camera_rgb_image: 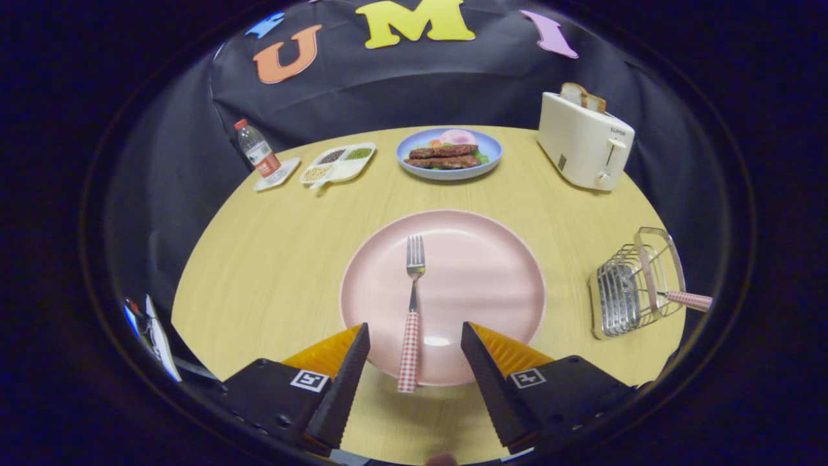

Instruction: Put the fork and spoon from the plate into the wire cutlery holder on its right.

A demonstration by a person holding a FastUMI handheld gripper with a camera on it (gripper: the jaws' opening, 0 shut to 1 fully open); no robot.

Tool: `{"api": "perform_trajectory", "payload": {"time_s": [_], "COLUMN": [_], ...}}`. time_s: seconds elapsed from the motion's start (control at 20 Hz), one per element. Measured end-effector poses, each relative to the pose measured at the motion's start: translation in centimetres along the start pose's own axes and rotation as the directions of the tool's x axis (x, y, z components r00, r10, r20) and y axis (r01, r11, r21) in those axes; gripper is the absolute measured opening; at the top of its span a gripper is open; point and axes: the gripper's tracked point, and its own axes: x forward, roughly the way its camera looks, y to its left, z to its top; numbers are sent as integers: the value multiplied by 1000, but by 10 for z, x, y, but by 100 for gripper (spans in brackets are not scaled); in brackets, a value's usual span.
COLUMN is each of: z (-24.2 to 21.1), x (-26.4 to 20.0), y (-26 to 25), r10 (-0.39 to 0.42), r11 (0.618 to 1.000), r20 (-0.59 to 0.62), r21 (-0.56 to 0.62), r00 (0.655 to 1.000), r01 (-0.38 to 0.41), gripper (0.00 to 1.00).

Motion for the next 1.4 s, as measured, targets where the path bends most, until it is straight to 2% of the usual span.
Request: {"api": "perform_trajectory", "payload": {"time_s": [0.05, 0.1, 0.3, 0.5, 0.6, 0.85, 1.05, 1.25, 1.4], "z": [-3, -5, -14, -8, -5, 23, 52, 81, 91], "x": [8, 15, 27, 29, 23, -15, -63, -119, -148], "y": [1, 1, -10, -13, -16, -23, -41, -97, -140], "r10": [-4, -18, -65, -66, -72, -46, -8, -37, -101], "r11": [1000, 1000, 998, 997, 997, 999, 999, 996, 994], "r20": [-11, -23, -75, -90, -105, -101, -112, -99, -84], "r21": [-5, -12, 10, 24, 13, 11, 40, 80, 33], "r00": [1000, 1000, 995, 994, 992, 994, 994, 994, 991], "r01": [4, 18, 66, 68, 74, 47, 12, 45, 104], "gripper": [85, 76, 50, 13, 5, 5, 5, 5, 5]}}
